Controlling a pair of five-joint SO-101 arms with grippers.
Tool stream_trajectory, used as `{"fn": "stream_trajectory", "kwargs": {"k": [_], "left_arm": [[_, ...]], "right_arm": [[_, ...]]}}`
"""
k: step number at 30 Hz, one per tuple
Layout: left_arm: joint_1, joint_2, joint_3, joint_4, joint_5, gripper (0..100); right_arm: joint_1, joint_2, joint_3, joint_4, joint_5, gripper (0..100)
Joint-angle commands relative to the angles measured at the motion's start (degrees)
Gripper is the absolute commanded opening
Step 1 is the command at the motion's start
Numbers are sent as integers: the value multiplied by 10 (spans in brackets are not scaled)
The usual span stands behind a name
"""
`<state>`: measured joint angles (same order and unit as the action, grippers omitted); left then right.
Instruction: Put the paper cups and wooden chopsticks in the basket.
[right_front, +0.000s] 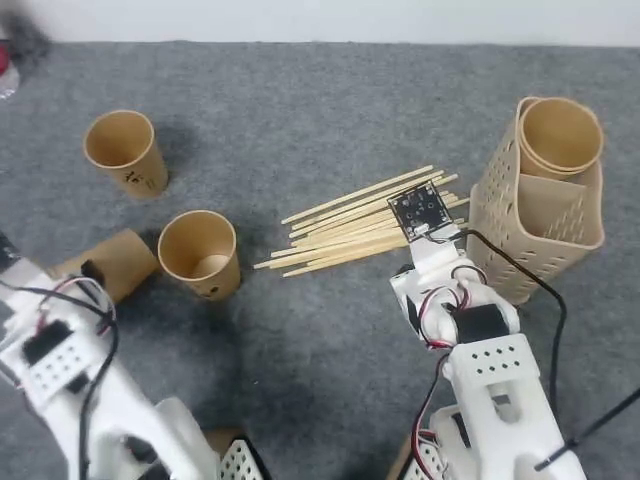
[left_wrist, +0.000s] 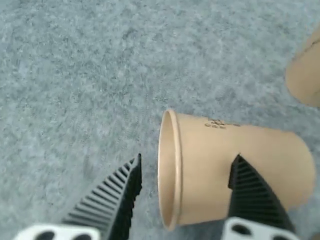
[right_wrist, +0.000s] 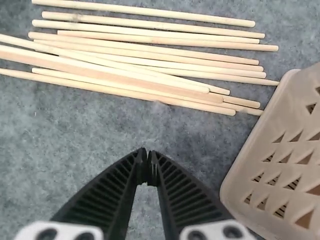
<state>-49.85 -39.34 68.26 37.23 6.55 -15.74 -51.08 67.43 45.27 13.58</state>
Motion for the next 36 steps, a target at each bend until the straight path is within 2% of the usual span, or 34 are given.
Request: {"fn": "stream_trajectory", "kwargs": {"k": [1,7,12,18,29,31,36], "left_arm": [[8,41,-19,-1,7,195],[46,40,-18,2,-22,13],[47,25,-39,47,-26,13],[20,-51,-122,178,-26,12],[24,-116,-115,203,-25,12],[19,-116,-115,205,-26,27],[-19,-119,-112,242,-29,224]], "right_arm": [[5,-15,-6,-12,-6,9],[5,-15,-6,-12,-6,9],[5,-16,-6,-11,-6,9],[5,-16,-6,-11,-6,9],[5,-17,-6,-8,-6,9],[5,-17,-6,-8,-6,9],[5,-17,-6,-8,-6,9]]}}
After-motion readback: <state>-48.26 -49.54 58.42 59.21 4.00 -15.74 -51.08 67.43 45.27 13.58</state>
